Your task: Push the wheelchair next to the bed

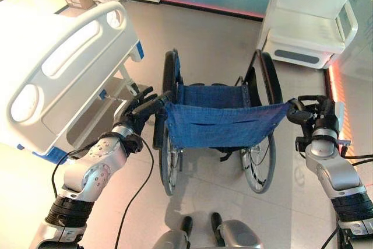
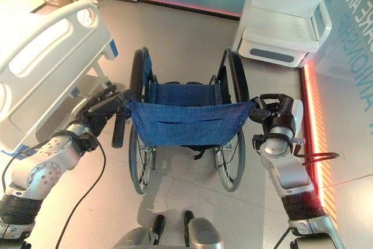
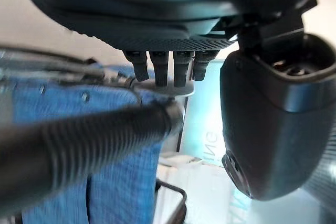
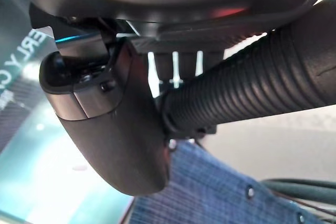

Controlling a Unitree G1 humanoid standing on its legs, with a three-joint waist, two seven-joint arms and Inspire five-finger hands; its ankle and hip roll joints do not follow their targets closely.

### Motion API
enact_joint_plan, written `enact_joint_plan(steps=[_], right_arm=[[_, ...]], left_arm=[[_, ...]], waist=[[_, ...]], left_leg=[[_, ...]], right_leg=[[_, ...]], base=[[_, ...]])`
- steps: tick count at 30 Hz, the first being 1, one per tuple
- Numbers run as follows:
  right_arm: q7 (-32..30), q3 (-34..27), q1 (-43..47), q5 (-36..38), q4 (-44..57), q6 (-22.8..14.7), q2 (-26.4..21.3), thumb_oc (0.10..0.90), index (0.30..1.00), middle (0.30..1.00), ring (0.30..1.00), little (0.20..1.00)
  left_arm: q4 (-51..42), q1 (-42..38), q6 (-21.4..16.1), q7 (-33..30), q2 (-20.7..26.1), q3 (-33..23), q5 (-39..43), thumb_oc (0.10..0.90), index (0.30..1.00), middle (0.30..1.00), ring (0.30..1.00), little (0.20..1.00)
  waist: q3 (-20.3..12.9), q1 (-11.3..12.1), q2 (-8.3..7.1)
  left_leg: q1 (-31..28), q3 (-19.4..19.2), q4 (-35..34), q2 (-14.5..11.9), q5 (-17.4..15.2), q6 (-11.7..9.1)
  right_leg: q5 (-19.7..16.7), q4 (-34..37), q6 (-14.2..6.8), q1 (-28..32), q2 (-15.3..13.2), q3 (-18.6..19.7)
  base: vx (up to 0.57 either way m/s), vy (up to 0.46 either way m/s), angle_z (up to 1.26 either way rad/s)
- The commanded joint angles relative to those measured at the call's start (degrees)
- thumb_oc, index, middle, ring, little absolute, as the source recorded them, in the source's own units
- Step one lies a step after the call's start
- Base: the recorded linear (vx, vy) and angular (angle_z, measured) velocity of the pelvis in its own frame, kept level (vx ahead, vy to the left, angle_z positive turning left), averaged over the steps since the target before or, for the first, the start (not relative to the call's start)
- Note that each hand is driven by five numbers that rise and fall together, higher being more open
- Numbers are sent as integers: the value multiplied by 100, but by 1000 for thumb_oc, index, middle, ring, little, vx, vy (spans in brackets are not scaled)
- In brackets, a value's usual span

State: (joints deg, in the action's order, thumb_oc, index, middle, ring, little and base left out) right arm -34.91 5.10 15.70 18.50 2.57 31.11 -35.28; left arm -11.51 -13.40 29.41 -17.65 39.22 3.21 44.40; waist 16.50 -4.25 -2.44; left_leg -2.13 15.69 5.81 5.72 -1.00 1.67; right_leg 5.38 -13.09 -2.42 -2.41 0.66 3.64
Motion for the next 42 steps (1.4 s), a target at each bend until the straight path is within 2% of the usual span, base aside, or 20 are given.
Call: enact_joint_plan(steps=[1,7,9,11,15,17,21,28,32,37,42], right_arm=[[158,341,-270,926,301,-424,720,400,300,300,300,300],[204,266,-284,1036,311,-477,595,400,300,300,300,300],[189,264,-302,1093,306,-523,560,400,300,300,300,300],[178,257,-298,1132,303,-518,538,400,300,300,300,300],[155,254,-328,1143,312,-516,548,400,300,300,300,300],[185,238,-336,1136,325,-501,541,400,300,300,300,300],[202,240,-361,1082,364,-482,564,400,300,300,300,300],[104,386,-450,1090,439,-585,555,400,300,300,300,300],[124,367,-521,1099,457,-609,540,400,300,300,300,300],[189,332,-631,1055,408,-705,541,400,300,300,300,300],[195,262,-659,1180,454,-678,424,400,300,300,300,300]], left_arm=[[-495,-69,-269,346,334,-754,-1022,800,900,900,900,900],[-321,58,-278,691,726,-965,-1422,800,900,900,900,900],[-264,80,-498,681,931,-1060,-2016,800,900,900,900,900],[-229,97,-622,735,1058,-1156,-2152,800,900,900,900,900],[-267,159,-534,1178,1238,-1321,-1916,800,900,900,900,900],[-314,191,-317,1565,1230,-1268,-1552,800,900,900,900,900],[-424,256,-20,1809,988,-979,-939,800,900,900,900,900],[-441,351,58,1230,619,-554,-375,800,900,900,900,900],[-445,494,39,1162,490,-566,-517,800,900,900,900,900],[-376,678,219,1198,482,-712,-1153,800,900,900,900,900],[-209,828,466,1664,605,-784,-1059,800,900,900,900,900]], waist=[[-398,207,291],[-399,239,327],[-410,263,337],[-423,276,341],[-438,306,357],[-417,304,357],[-385,285,362],[-325,221,356],[-311,214,356],[-302,228,358],[-290,237,355]], left_leg=[[-802,-154,-453,217,-292,342],[-831,-172,-466,201,-292,330],[-852,-186,-475,191,-301,322],[-863,-174,-489,187,-299,315],[-874,-181,-504,181,-299,308],[-886,-183,-508,178,-302,309],[-895,-188,-504,183,-301,317],[-910,-227,-466,218,-329,353],[-897,-234,-438,240,-344,373],[-881,-237,-410,261,-343,390],[-873,-236,-403,267,-332,391]], right_leg=[[-1391,591,-235,-792,62,-201],[-1391,579,-259,-769,26,-249],[-1396,570,-277,-755,-4,-274],[-1386,579,-280,-746,-9,-281],[-1405,574,-295,-758,-33,-321],[-1429,568,-312,-763,-47,-332],[-1465,559,-332,-775,-47,-325],[-1497,550,-348,-797,-15,-289],[-1511,548,-351,-816,-7,-289],[-1535,547,-357,-823,-6,-283],[-1578,532,-381,-832,-15,-272]], base=[[0,0,0],[-19,7,0],[-10,3,2],[-7,3,2],[0,0,0],[0,0,0],[0,0,0],[-4,-3,-2],[-2,-1,-1],[0,0,0],[0,0,0]])
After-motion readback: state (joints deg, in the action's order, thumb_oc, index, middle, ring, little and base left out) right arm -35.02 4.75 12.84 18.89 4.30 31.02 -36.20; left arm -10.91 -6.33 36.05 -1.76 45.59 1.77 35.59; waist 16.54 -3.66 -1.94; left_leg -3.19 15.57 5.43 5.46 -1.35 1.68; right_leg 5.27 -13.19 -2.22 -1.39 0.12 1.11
